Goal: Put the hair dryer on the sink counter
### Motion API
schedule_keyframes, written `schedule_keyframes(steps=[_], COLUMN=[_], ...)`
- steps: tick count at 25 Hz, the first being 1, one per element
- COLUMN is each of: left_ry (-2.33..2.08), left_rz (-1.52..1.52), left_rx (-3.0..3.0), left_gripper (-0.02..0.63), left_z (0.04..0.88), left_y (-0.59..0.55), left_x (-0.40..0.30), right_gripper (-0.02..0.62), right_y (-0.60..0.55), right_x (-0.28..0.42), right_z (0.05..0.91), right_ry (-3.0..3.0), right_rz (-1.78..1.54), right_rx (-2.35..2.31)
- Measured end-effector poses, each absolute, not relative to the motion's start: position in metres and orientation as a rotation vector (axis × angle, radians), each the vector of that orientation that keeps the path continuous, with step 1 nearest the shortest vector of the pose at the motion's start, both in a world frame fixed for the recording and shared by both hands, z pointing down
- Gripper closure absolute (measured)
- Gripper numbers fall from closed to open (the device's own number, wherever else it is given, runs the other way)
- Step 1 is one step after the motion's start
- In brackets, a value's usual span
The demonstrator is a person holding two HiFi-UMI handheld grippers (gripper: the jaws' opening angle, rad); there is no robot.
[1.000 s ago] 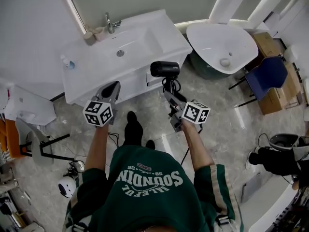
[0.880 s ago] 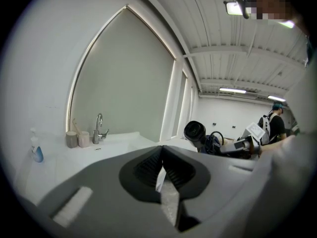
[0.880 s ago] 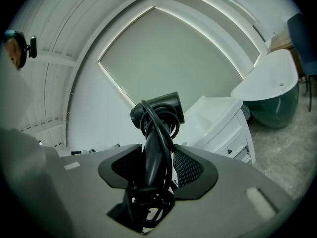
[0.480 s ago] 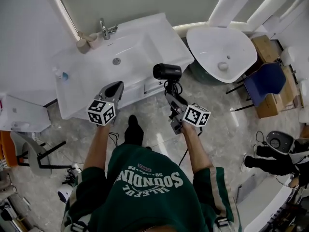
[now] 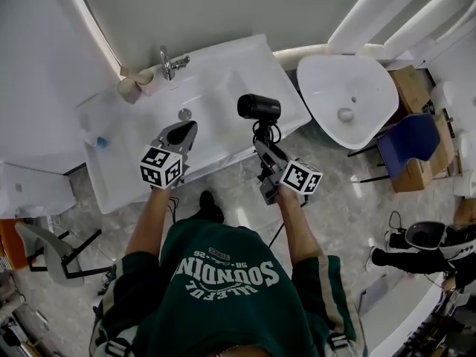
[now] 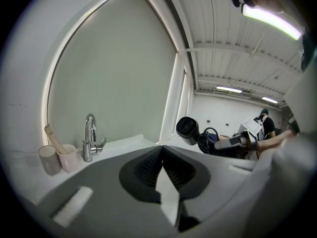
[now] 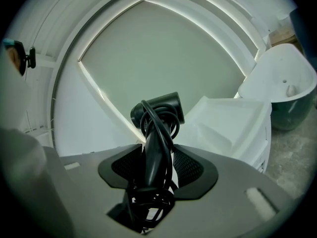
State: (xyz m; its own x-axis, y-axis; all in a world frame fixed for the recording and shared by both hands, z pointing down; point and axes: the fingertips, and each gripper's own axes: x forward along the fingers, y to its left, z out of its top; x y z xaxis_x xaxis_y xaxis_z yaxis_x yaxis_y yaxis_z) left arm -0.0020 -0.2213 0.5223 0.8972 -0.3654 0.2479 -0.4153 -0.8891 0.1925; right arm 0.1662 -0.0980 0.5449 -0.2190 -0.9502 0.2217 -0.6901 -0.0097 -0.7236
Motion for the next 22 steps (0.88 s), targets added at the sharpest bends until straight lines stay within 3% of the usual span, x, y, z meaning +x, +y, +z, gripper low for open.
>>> schedule_keyframes(steps=[22], left_ry=[-0.669], left_rz=[0.300], left_rx=[2.726], left_gripper=[0.554], left_z=[0.549], left_y=[-0.308], left_x=[0.043], right_gripper=[0.394], right_y=[-0.213], right_x=[0.204], right_z=[0.580], right_ry=[2.072], right_rz=[-1.200], right_rx=[-1.677])
